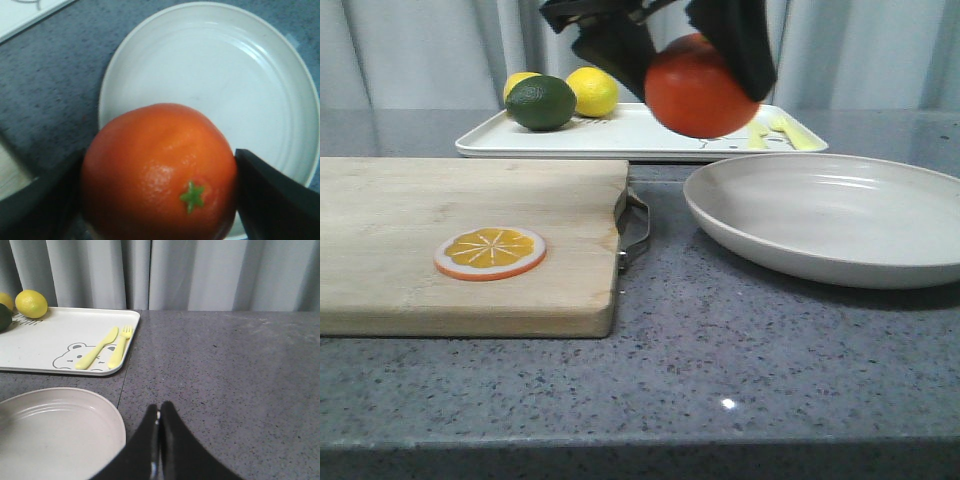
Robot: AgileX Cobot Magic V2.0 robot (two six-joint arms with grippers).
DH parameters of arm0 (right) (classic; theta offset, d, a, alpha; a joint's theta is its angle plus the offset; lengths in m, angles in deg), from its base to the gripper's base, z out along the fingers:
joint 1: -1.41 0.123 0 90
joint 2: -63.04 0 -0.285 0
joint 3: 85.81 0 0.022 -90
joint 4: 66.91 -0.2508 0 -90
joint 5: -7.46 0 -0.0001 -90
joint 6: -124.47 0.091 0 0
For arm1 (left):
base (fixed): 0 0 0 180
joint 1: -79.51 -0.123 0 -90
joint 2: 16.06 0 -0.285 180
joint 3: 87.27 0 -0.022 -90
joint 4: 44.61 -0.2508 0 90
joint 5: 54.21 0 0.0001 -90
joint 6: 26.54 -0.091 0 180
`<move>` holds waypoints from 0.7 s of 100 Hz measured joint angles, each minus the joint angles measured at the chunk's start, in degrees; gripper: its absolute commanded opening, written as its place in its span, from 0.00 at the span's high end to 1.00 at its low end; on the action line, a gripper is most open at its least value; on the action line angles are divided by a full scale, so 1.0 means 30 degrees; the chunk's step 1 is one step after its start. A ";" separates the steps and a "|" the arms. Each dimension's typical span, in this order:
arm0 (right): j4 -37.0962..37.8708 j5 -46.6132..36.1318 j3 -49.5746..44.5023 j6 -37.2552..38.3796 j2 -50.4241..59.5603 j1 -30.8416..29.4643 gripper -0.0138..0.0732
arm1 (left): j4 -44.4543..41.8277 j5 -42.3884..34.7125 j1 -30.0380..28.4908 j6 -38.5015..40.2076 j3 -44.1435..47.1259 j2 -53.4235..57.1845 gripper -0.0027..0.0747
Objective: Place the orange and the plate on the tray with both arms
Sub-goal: 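Lower the orange onto the white plate and open the left gripper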
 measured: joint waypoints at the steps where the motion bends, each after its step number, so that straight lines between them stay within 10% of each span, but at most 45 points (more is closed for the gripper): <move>1: 0.0000 0.0000 0.0000 0.0000 0.0000 0.0000 0.92 | 0.0002 0.0000 0.0112 0.0000 -0.0052 -0.0095 0.57; 70: 0.0000 0.0000 0.0000 0.0000 0.0000 0.0000 0.92 | 0.1528 -0.0192 0.1605 -0.0040 -0.2480 -0.4141 0.57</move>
